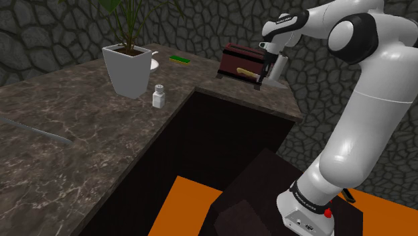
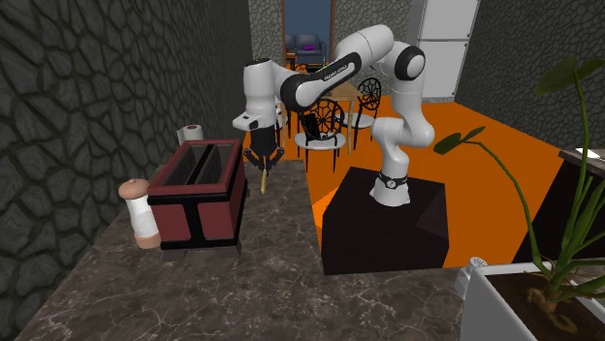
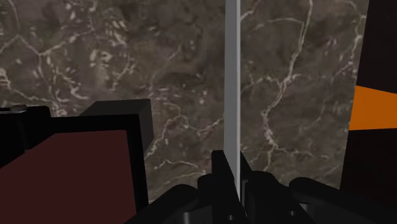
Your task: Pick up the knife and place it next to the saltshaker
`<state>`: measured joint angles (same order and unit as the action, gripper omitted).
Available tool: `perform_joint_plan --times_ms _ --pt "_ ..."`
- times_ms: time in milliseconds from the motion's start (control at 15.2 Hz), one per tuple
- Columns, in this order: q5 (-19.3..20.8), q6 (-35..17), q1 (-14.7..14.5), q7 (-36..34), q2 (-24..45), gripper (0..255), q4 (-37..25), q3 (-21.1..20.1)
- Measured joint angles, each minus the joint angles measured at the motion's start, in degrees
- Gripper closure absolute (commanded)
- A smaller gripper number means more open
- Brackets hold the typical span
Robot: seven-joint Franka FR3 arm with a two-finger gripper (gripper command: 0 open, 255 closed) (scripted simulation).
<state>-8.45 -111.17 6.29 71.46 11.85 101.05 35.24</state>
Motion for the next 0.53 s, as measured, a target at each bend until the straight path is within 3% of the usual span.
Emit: perform_joint_plan --times_ms 528 --pt "1.0 5.6 -0.1 -0.8 -1.3 255 -4.6 0.3"
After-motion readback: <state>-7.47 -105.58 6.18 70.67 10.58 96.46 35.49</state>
